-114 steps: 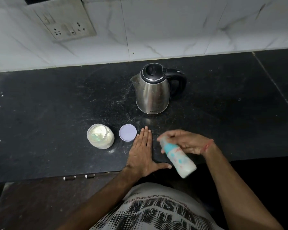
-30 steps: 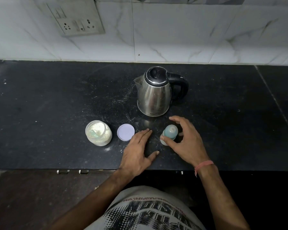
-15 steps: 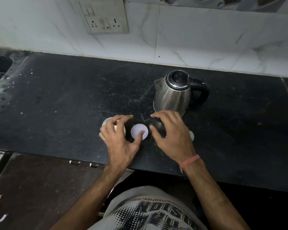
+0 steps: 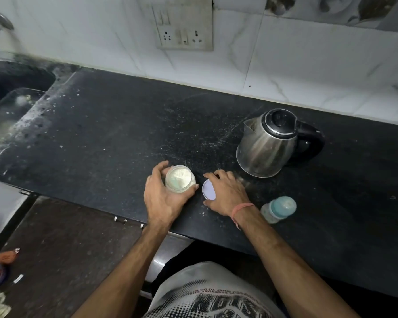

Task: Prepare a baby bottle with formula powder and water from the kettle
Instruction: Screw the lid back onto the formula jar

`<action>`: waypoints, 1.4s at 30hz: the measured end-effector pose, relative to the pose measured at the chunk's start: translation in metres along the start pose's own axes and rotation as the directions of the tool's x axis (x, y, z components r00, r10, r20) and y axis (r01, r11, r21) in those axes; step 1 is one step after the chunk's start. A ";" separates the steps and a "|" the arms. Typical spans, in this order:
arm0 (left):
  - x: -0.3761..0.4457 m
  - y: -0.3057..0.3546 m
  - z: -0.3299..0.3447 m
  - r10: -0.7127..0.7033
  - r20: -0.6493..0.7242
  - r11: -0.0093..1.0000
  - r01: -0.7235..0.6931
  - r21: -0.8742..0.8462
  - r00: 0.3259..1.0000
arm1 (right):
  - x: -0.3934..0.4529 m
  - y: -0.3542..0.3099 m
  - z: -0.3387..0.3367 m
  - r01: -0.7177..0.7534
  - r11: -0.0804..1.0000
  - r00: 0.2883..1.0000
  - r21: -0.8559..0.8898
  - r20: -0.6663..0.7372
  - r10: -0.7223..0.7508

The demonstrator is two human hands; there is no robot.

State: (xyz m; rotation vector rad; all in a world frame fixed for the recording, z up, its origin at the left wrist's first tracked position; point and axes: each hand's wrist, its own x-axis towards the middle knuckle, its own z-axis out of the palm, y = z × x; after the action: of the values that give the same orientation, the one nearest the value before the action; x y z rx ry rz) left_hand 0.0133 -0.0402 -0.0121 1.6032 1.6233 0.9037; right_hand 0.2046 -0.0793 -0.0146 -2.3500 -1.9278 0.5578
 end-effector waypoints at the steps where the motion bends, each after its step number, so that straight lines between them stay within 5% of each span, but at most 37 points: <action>1: 0.000 -0.001 0.000 -0.002 0.001 1.000 0.002 -0.004 1.000 | 0.002 -0.001 0.000 -0.006 1.000 1.000 -0.011 -0.009 0.006; 7: 0.001 -0.010 0.001 0.010 0.002 1.000 -0.010 -0.008 1.000 | 0.007 -0.002 -0.006 -0.009 0.997 0.992 0.073 -0.128 0.018; 11: 0.001 -0.013 0.002 0.011 -0.003 1.000 -0.011 -0.018 1.000 | 0.006 -0.010 -0.025 0.038 0.956 0.934 0.289 -0.352 0.069; 17: 0.000 -0.015 0.002 0.006 0.023 0.999 -0.005 -0.052 1.000 | -0.003 -0.041 -0.054 0.321 0.728 0.810 0.606 -0.574 0.120; 27: -0.005 -0.013 -0.002 0.061 0.053 0.991 -0.055 -0.121 0.997 | -0.007 -0.065 -0.029 0.416 0.866 0.893 0.276 -0.303 -0.332; 34: 0.000 -0.022 0.003 0.006 0.091 0.991 0.006 -0.135 0.996 | -0.001 -0.066 -0.025 0.365 0.912 0.923 0.187 -0.198 -0.329; 42: 0.004 -0.022 0.001 0.005 0.082 0.995 0.003 -0.104 0.997 | -0.003 -0.074 -0.026 0.194 0.980 0.929 -0.037 -0.315 -0.195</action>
State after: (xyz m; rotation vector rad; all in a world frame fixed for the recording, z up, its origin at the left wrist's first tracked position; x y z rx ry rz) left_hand 0.0021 -0.0361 -0.0314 1.5494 1.4948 0.8960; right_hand 0.1427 -0.0609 0.0297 -2.0608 -1.9750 0.1476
